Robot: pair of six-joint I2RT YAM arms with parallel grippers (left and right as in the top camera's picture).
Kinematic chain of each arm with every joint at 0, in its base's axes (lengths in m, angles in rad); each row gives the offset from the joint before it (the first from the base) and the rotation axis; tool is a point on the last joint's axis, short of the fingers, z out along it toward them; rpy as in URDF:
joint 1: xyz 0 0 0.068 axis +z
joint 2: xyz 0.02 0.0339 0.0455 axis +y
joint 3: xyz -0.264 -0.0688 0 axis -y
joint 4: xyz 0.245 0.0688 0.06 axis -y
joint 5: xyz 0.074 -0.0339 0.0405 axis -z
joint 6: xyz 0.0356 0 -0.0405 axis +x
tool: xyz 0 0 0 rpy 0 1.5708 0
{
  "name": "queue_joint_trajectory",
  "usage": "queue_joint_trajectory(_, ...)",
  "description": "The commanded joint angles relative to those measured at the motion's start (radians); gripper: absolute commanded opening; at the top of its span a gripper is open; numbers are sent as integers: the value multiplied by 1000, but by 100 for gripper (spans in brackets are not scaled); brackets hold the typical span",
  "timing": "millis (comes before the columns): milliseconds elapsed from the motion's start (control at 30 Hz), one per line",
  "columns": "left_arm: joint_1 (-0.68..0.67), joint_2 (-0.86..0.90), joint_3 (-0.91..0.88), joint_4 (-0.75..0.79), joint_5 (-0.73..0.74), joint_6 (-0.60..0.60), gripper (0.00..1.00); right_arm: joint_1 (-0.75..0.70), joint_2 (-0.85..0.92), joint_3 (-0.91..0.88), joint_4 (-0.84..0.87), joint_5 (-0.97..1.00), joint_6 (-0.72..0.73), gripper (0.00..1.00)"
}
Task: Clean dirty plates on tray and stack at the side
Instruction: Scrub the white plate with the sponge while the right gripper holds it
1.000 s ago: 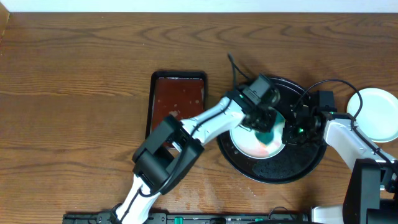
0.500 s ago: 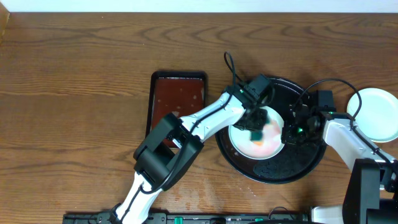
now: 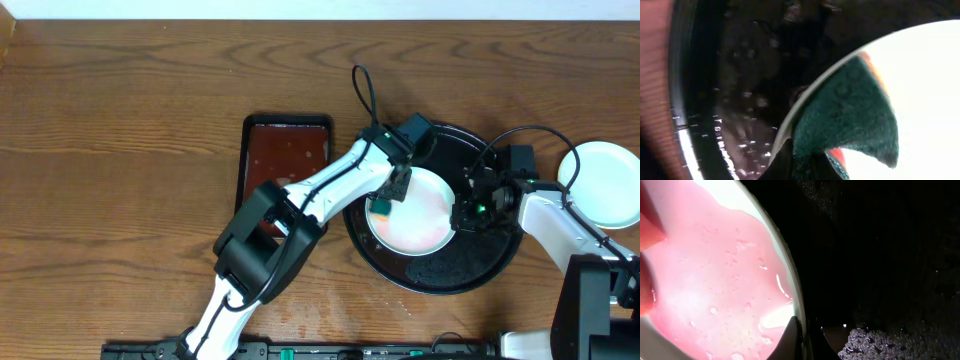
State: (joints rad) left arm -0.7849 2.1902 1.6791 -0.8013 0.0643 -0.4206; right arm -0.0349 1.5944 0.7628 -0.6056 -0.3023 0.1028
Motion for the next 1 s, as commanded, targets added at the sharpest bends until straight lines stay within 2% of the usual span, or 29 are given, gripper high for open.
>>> queue_joint_trajectory(0, 2, 61, -31, 52, 228, 4, 7, 5, 16, -26, -10, 51, -3, 1)
queue_joint_trajectory(100, -37, 61, -39, 102, 320, 5, 7, 5, 16, -26, -11, 51, -3, 1)
queue_joint_trajectory(300, -121, 61, -39, 115, 314, 134, 7, 5, 16, -26, -10, 51, -3, 1)
queue_joint_trajectory(533, -112, 61, -39, 87, 307, 148, 8, 5, 16, -26, -15, 51, -3, 1)
queue_joint_trajectory(800, -110, 60, -39, -98, 322, 447, 8, 5, 16, -26, -11, 51, -3, 1)
queue_joint_trajectory(967, -110, 59, -39, -141, 322, 510, 7, 5, 16, -26, -11, 51, -3, 1)
